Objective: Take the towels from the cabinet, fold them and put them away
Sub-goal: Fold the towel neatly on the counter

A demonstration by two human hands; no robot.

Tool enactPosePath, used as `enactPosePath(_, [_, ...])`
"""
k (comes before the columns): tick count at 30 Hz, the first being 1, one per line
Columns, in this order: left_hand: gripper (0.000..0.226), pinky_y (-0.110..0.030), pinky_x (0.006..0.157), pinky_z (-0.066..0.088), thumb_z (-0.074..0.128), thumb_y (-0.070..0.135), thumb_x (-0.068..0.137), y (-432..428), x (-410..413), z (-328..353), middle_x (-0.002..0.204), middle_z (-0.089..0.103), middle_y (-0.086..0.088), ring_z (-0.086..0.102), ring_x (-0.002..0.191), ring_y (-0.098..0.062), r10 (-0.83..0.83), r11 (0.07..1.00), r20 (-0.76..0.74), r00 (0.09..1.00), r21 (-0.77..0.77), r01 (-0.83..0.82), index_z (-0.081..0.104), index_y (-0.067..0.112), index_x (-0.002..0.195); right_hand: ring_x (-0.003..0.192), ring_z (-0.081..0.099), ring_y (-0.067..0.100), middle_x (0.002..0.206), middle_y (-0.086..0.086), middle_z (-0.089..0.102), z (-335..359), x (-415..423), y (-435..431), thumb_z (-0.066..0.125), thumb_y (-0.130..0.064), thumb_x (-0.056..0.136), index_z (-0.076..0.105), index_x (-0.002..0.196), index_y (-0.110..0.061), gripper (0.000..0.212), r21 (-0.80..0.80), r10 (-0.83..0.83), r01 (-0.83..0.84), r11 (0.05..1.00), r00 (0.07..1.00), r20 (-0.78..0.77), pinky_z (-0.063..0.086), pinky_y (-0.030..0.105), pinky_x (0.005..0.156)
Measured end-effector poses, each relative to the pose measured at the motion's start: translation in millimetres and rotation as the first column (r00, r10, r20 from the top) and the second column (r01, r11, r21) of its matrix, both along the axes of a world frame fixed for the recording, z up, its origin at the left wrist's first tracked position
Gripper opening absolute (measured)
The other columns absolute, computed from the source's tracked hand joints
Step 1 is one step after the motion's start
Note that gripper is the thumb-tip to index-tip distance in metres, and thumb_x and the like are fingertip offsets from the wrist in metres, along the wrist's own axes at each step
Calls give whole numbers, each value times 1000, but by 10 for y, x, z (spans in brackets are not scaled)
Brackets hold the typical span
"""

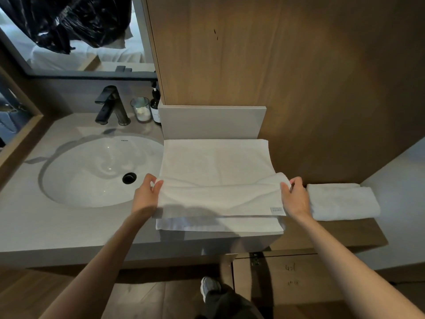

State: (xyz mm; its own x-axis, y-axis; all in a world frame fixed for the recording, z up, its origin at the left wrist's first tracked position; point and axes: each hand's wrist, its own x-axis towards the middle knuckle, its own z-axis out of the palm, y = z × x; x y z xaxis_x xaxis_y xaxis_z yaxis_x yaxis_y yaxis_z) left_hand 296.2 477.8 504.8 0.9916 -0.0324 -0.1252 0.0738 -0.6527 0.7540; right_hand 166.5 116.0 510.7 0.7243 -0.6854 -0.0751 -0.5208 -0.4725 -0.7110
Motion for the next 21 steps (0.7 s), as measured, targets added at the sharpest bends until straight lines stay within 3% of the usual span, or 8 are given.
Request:
enactPosePath(3, [21, -38, 67, 38, 41, 30, 102, -7, -25, -99, 75, 59, -12, 54, 73, -30, -21, 1000, 9, 1000, -8, 21, 45, 10, 100, 61, 51, 18, 72, 5, 52, -157, -10, 30, 43, -28, 102, 42, 102, -8, 20, -5, -12, 12, 1000, 998, -66, 39, 30, 52])
enactPosePath(6, [13, -25, 55, 37, 40, 18, 102, -20, -80, -154, 64, 50, -1, 46, 58, -11, -52, 997, 50, 997, 54, 50, 40, 7, 95, 63, 56, 18, 74, 3, 54, -311, -66, 83, 42, -28, 102, 41, 104, -10, 18, -12, -4, 2, 1000, 995, -96, 45, 31, 54])
enactPosePath(7, [11, -27, 52, 38, 39, 17, 102, -13, -94, -186, 62, 48, 0, 45, 55, -11, -87, 990, 71, 994, 118, 78, 36, 9, 95, 63, 56, 18, 74, 3, 54, -345, -85, 105, 42, -28, 102, 41, 104, -11, 17, -21, 3, -6, 1000, 994, -110, 46, 31, 54])
enactPosePath(11, [11, -47, 56, 51, 37, 29, 100, 67, -194, -331, 72, 57, -8, 56, 61, -28, -200, 960, 79, 977, 216, 180, 36, 19, 100, 57, 60, 17, 70, 0, 57, -475, -142, 131, 42, -30, 102, 35, 102, -19, 13, -129, 43, -71, 989, 978, -206, 50, 30, 50])
enactPosePath(14, [19, -46, 61, 51, 47, 21, 98, 79, -224, -372, 90, 64, -14, 61, 72, -38, -267, 920, 106, 958, 325, 220, 42, 11, 113, 54, 57, 14, 67, -1, 57, -501, -153, 118, 39, -29, 103, 32, 98, -21, 12, -230, 89, -152, 961, 961, -263, 44, 27, 45])
enactPosePath(17, [33, -45, 60, 48, 52, 18, 95, 63, -207, -401, 94, 64, -20, 61, 75, -42, -306, 877, 96, 947, 416, 241, 39, 4, 122, 55, 54, 12, 67, -1, 55, -496, -169, 121, 33, -29, 104, 31, 97, -19, 13, -264, 107, -189, 946, 948, -299, 38, 26, 46])
enactPosePath(21, [27, -49, 62, 51, 44, 25, 99, 29, -183, -400, 96, 63, -18, 61, 73, -40, -242, 861, 58, 968, 472, 187, 33, 11, 120, 59, 55, 12, 72, -2, 54, -498, -170, 89, 36, -32, 103, 33, 100, -17, 16, -264, 115, -212, 941, 934, -339, 46, 29, 52])
